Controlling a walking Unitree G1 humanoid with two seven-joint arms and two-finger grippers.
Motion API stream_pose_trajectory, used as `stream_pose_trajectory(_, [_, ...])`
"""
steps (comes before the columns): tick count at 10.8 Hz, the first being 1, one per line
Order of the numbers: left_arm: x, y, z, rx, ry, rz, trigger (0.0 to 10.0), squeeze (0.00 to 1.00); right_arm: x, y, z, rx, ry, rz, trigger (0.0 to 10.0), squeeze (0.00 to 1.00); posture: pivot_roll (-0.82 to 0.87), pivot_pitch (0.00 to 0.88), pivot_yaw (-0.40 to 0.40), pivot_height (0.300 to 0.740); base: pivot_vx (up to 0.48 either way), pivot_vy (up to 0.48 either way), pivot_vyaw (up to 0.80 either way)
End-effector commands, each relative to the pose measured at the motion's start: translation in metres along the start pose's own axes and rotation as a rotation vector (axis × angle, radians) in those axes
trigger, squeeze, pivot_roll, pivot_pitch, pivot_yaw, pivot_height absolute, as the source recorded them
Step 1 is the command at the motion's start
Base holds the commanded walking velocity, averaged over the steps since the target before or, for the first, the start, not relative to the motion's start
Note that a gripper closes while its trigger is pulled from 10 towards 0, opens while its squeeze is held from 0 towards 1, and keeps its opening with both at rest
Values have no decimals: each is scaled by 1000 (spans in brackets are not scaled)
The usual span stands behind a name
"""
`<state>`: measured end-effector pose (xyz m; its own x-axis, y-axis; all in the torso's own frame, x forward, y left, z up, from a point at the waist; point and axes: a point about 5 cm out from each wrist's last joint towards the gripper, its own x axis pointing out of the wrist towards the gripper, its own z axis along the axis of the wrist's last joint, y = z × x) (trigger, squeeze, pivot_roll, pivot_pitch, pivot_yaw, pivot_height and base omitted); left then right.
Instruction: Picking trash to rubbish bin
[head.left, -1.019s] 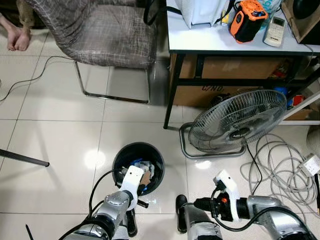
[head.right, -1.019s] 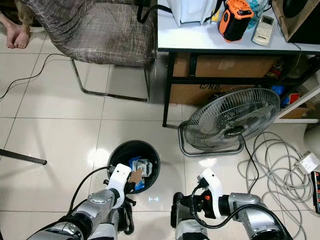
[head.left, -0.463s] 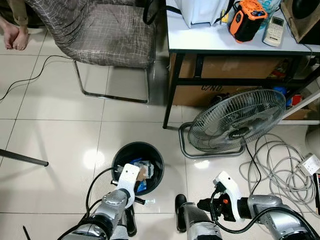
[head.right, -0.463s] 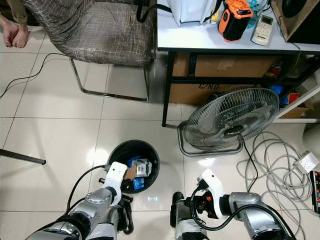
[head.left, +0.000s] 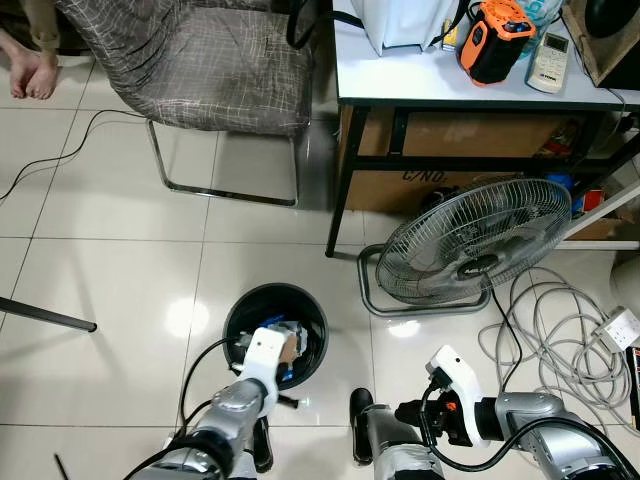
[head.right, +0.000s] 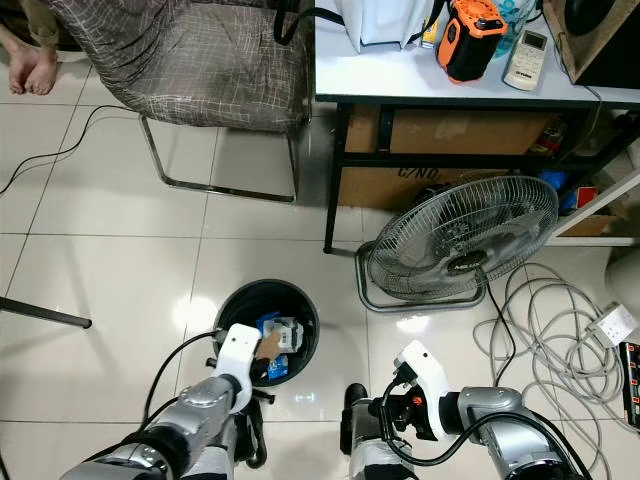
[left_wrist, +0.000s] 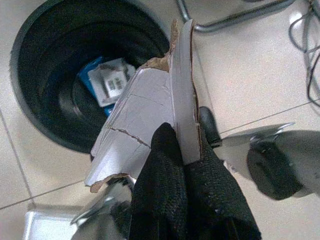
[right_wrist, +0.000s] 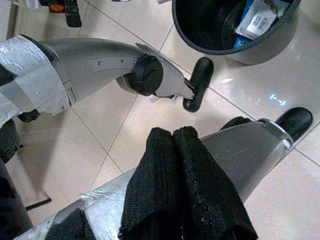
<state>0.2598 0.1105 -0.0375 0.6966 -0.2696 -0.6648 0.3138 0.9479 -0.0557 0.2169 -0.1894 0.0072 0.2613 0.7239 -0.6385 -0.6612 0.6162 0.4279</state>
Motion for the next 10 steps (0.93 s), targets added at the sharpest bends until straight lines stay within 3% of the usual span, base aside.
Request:
stream_pose_trajectory(1, [-1, -6, -9, -23, 28, -10, 10000, 0, -1, 1, -10, 16, 26, -1, 10000, 0, -247, 353, -23, 740, 0, 0, 0])
stream_pose_trajectory(3, [1, -7, -4, -24, 6, 3, 10000, 0, 1, 3, -8, 16, 21, 3, 10000, 0, -250, 355, -22, 740, 0, 0, 0])
stream_pose_trajectory(4, [1, -6, -1, -28, -5, 22, 10000, 796, 0, 3, -9, 17, 20, 2, 10000, 0, -250, 355, -22, 740, 0, 0, 0])
stream_pose_trajectory(5, [1, -5, -1, -33, -4, 30, 10000, 1000, -1, 4, -9, 18, 20, 2, 10000, 0, -250, 355, -22, 740, 0, 0, 0])
stream_pose_trajectory(10, [1, -4, -2, -37, 0, 41, 10000, 1000, -3, 8, -9, 15, 14, 12, 10000, 0, -250, 359, -21, 740, 0, 0, 0])
